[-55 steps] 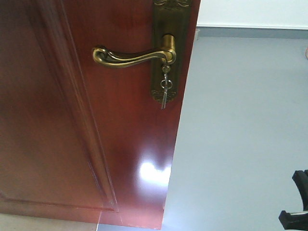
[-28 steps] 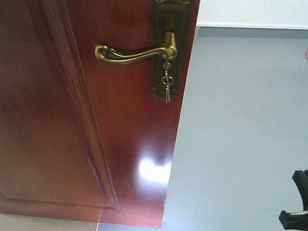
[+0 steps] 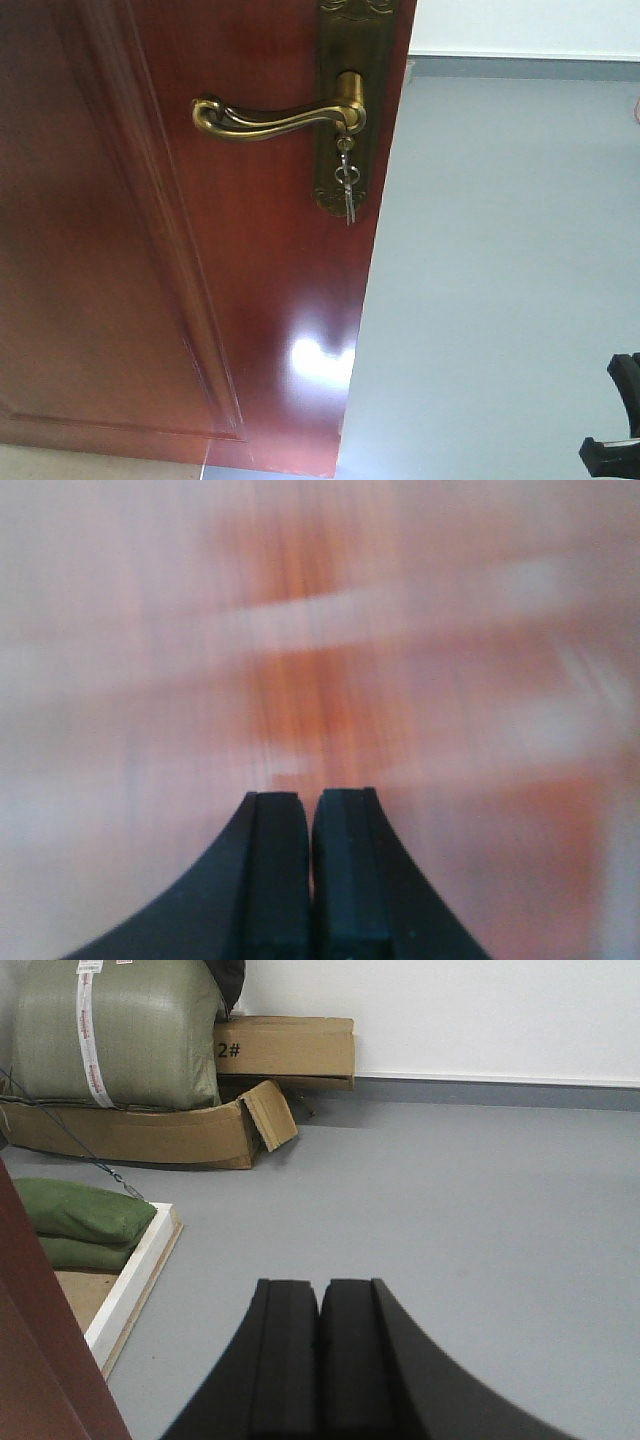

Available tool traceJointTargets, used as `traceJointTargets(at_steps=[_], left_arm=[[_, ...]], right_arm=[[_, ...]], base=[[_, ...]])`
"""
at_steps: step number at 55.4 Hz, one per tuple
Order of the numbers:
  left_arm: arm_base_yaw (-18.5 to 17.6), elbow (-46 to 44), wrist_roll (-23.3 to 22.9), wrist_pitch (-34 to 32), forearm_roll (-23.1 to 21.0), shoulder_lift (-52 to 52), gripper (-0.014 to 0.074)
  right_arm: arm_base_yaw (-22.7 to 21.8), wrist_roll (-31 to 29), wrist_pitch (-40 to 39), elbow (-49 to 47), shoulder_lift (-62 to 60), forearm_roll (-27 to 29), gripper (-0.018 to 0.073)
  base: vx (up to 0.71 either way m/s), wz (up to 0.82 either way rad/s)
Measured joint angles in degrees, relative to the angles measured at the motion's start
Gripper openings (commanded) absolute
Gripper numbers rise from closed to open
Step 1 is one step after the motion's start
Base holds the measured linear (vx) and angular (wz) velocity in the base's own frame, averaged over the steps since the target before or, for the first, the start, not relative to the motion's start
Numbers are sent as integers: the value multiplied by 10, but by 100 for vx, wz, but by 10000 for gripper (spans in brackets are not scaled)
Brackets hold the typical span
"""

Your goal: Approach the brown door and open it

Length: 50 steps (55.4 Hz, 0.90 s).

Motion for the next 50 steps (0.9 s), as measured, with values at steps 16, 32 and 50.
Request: traceJointTargets(at_steps=[16,32,50], left_arm=[[0,244,-2,-20,-8,-216,175],[0,459,-5,10,-34,-433,175],[0,463,-3,33,-35,-454,175]], right_arm=[[0,0,0,0,0,0,0],[0,0,0,0,0,0,0],[0,0,1,0,0,0,0]], base=[[0,0],[0,0],[0,0]])
